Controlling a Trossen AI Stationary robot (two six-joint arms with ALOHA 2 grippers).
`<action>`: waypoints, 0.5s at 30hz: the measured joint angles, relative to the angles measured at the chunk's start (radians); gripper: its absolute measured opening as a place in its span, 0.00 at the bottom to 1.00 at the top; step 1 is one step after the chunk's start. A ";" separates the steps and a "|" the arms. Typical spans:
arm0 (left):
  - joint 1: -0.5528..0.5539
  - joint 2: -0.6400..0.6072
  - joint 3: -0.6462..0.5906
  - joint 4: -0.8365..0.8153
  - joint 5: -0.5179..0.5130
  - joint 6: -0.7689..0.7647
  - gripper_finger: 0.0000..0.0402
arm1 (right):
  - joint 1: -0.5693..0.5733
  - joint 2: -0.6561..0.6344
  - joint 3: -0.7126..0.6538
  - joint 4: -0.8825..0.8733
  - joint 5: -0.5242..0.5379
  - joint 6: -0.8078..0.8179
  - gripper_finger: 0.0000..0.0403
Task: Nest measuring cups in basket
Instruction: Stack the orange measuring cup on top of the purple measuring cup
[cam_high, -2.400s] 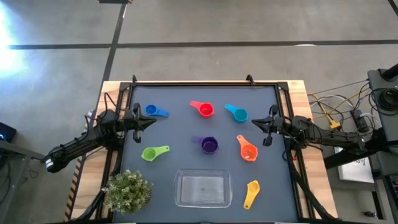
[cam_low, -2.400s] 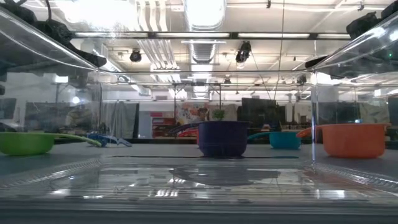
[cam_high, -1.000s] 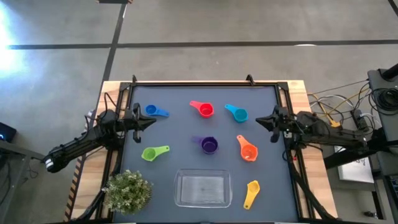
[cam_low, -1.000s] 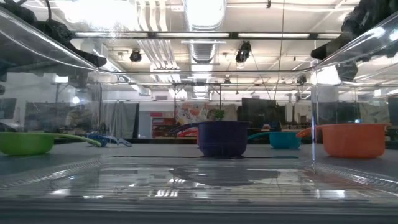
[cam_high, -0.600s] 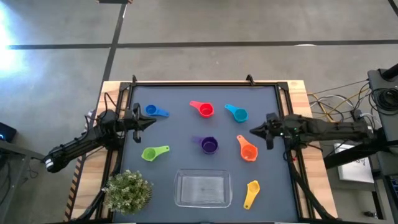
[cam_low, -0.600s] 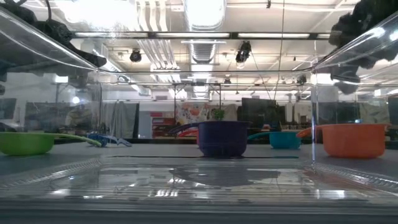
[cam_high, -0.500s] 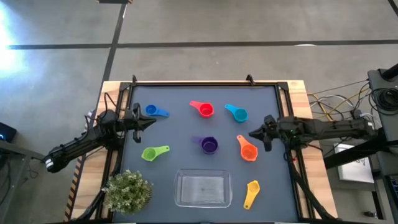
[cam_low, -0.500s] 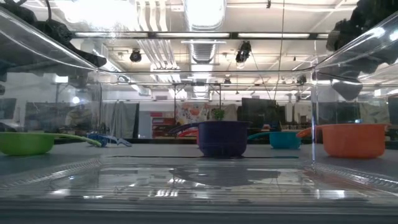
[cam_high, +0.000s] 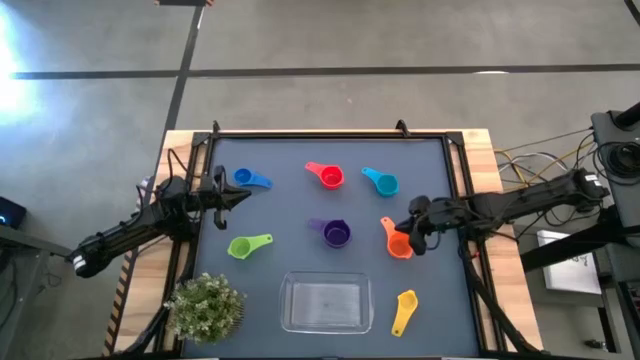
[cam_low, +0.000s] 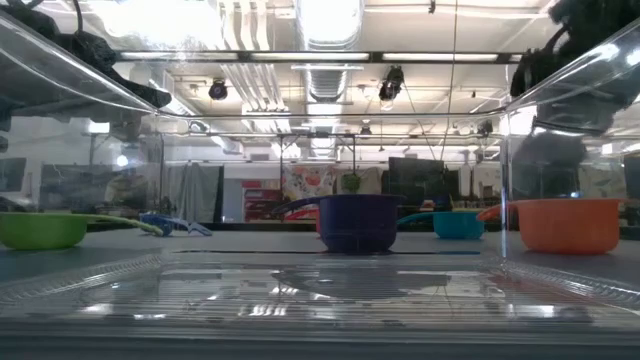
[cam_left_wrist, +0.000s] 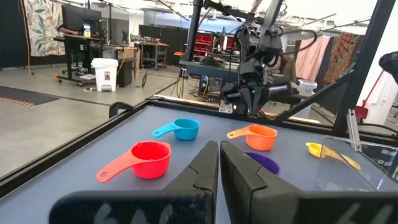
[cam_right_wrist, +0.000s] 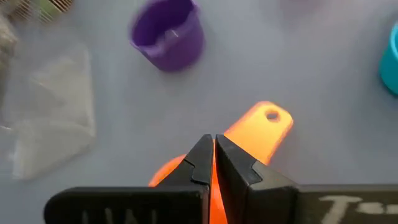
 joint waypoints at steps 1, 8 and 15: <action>0.000 0.000 0.000 0.000 0.000 0.000 0.00 | 0.000 0.015 -0.001 0.000 0.000 -0.001 0.02; 0.000 0.000 0.000 0.000 0.000 0.000 0.00 | 0.000 0.073 0.054 -0.063 0.000 -0.024 0.03; 0.000 0.000 0.000 0.000 0.000 0.000 0.00 | -0.001 0.122 0.172 -0.228 0.017 -0.033 0.12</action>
